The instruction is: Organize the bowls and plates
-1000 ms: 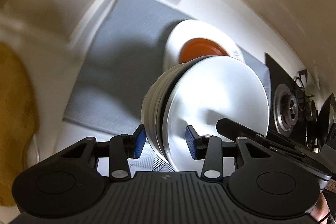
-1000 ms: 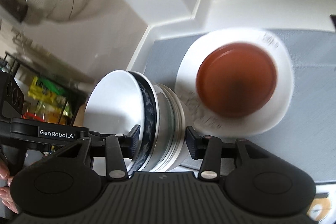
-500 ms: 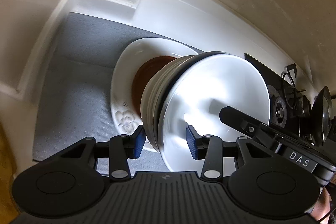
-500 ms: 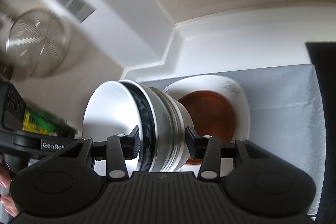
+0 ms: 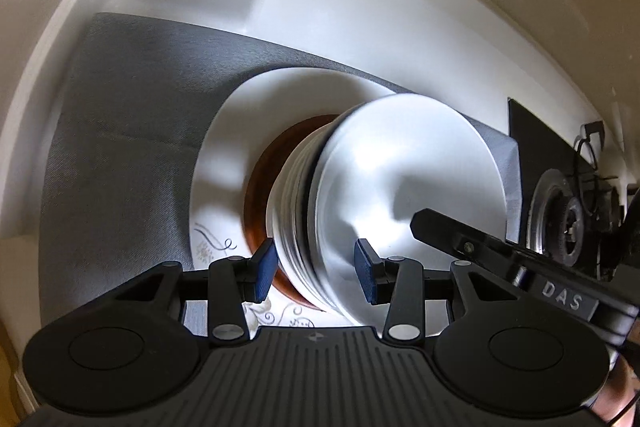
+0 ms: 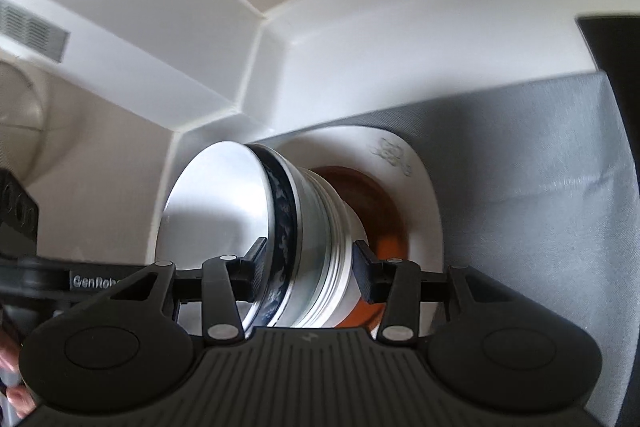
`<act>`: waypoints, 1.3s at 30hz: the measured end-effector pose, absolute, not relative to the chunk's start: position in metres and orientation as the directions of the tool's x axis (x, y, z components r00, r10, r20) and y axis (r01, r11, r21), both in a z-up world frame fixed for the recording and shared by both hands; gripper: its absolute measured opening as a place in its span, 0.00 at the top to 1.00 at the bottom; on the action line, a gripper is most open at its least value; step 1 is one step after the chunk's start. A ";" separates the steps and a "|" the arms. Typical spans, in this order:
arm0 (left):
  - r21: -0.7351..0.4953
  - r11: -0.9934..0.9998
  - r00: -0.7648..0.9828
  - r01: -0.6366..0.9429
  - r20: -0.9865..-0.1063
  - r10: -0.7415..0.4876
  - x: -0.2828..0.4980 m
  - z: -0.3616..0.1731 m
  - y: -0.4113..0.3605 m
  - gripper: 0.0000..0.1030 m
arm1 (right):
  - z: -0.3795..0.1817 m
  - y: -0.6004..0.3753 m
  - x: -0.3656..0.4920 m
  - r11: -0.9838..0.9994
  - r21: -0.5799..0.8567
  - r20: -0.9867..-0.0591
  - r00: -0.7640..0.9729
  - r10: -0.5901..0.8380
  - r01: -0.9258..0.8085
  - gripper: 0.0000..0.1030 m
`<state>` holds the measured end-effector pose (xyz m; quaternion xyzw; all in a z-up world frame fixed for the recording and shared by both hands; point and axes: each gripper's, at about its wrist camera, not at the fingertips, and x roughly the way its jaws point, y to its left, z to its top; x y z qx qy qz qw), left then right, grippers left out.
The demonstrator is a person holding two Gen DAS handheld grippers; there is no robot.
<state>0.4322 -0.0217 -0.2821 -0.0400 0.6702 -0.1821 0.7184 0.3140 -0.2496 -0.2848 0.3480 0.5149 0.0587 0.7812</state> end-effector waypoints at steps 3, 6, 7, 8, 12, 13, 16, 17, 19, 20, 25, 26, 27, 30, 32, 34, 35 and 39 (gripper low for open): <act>-0.290 0.928 0.053 0.232 -0.949 -0.310 0.426 -0.287 -0.023 0.57 | -0.291 -0.244 0.313 0.778 0.576 -0.777 0.464 0.425 0.252 0.55; -0.304 0.916 0.087 0.262 -0.938 -0.337 0.419 -0.288 -0.023 0.57 | -0.290 -0.240 0.307 0.776 0.571 -0.774 0.492 0.400 0.268 0.53; -0.300 0.915 0.105 0.271 -0.935 -0.338 0.416 -0.286 -0.021 0.59 | -0.288 -0.240 0.303 0.770 0.574 -0.769 0.506 0.390 0.280 0.49; -0.280 0.920 0.143 0.274 -0.934 -0.326 0.412 -0.280 -0.019 0.58 | -0.282 -0.238 0.298 0.771 0.569 -0.769 0.518 0.376 0.286 0.38; -0.182 0.940 0.334 0.290 -0.901 -0.277 0.377 -0.230 -0.005 0.25 | -0.241 -0.221 0.261 0.856 0.440 -0.790 0.569 0.226 0.271 0.25; -0.150 0.947 0.385 0.285 -0.887 -0.256 0.364 -0.214 -0.002 0.18 | -0.228 -0.216 0.249 0.873 0.410 -0.787 0.586 0.192 0.264 0.22; -0.096 0.949 0.494 0.301 -0.835 -0.241 0.317 -0.161 0.003 0.12 | -0.188 -0.200 0.212 0.899 0.358 -0.765 0.631 0.129 0.251 0.11; -0.069 0.950 0.520 0.306 -0.823 -0.228 0.299 -0.144 0.001 0.10 | -0.176 -0.193 0.200 0.903 0.356 -0.760 0.637 0.129 0.242 0.11; 0.017 0.958 0.589 0.287 -0.792 -0.162 0.256 -0.106 -0.008 0.02 | -0.146 -0.182 0.172 0.911 0.354 -0.736 0.664 0.131 0.212 0.11; 0.049 0.958 0.616 0.283 -0.775 -0.142 0.236 -0.090 -0.015 0.00 | -0.131 -0.176 0.160 0.919 0.345 -0.728 0.672 0.133 0.191 0.11; 0.035 0.937 0.608 0.347 -0.769 -0.196 0.145 -0.033 -0.038 0.00 | -0.072 -0.167 0.094 0.925 0.357 -0.696 0.698 0.171 0.130 0.02; 0.022 0.941 0.602 0.337 -0.773 -0.198 0.131 -0.027 -0.042 0.00 | -0.064 -0.169 0.085 0.926 0.359 -0.699 0.692 0.183 0.118 0.02; 0.020 0.949 0.603 0.316 -0.776 -0.184 0.117 -0.022 -0.044 0.00 | -0.057 -0.171 0.075 0.929 0.355 -0.700 0.689 0.187 0.109 0.02; 0.045 0.965 0.613 0.258 -0.780 -0.127 0.084 -0.014 -0.050 0.00 | -0.043 -0.176 0.045 0.926 0.361 -0.716 0.669 0.197 0.114 0.02; 0.062 0.967 0.622 0.248 -0.775 -0.109 0.065 -0.009 -0.053 0.00 | -0.037 -0.178 0.027 0.928 0.354 -0.728 0.657 0.198 0.113 0.02; 0.086 0.962 0.637 0.258 -0.764 -0.103 0.046 -0.007 -0.057 0.00 | -0.032 -0.176 0.011 0.935 0.337 -0.730 0.658 0.184 0.113 0.02; 0.100 0.960 0.643 0.260 -0.760 -0.095 0.038 -0.005 -0.058 0.00 | -0.030 -0.176 0.002 0.932 0.344 -0.731 0.656 0.188 0.116 0.02; 0.124 0.965 0.655 0.229 -0.753 -0.059 0.010 0.000 -0.062 0.00 | -0.025 -0.176 -0.024 0.932 0.348 -0.726 0.656 0.203 0.097 0.02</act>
